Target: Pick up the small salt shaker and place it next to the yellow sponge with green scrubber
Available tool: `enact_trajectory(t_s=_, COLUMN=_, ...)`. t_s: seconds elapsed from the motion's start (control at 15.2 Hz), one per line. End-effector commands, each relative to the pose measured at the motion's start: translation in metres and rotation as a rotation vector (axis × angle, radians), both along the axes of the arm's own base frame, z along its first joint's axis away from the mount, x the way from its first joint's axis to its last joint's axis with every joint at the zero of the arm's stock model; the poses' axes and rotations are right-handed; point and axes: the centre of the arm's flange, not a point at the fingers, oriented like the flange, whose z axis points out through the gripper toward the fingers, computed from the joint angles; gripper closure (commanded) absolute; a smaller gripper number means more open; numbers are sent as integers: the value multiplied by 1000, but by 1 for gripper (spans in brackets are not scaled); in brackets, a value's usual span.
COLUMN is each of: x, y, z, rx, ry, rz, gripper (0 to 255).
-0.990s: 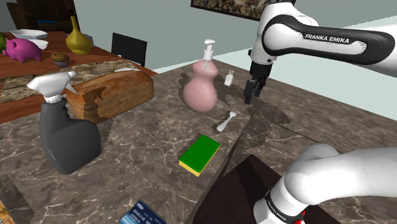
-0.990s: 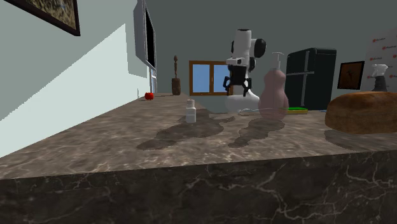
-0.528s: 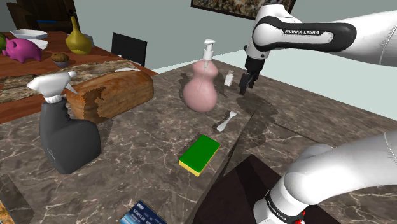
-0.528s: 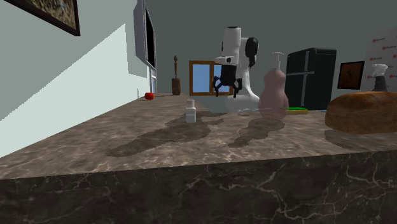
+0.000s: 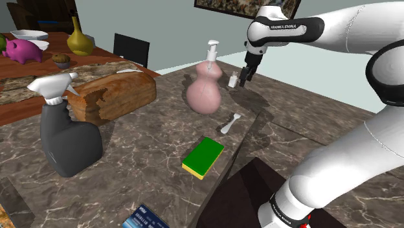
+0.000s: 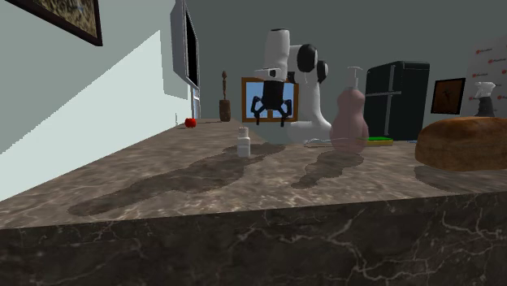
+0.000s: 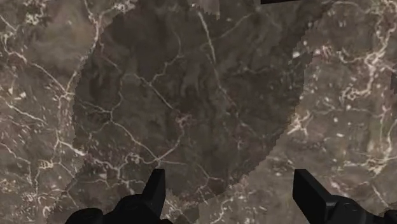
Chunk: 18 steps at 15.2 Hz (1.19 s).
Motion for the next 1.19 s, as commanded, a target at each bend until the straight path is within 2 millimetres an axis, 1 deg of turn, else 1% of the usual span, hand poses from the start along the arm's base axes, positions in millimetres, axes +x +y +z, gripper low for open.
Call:
enact_trajectory(t_s=0.0, x=19, y=-17, z=-1, rx=-2, ry=-16, rz=14, gripper=0)
enact_trajectory(t_s=0.53, x=95, y=-78, z=5, rx=-3, ry=-74, rz=65, gripper=0)
enact_trajectory(t_s=0.59, x=97, y=-79, z=5, rx=-3, ry=-76, rz=67, gripper=0)
enact_trajectory(t_s=0.99, x=101, y=-82, z=-26, rx=-3, ry=-76, rz=67, gripper=0)
enact_trajectory(t_s=1.06, x=102, y=-82, z=-34, rx=-3, ry=-76, rz=67, gripper=0)
enact_trajectory(t_s=1.12, x=102, y=-82, z=-34, rx=-3, ry=-76, rz=67, gripper=0)
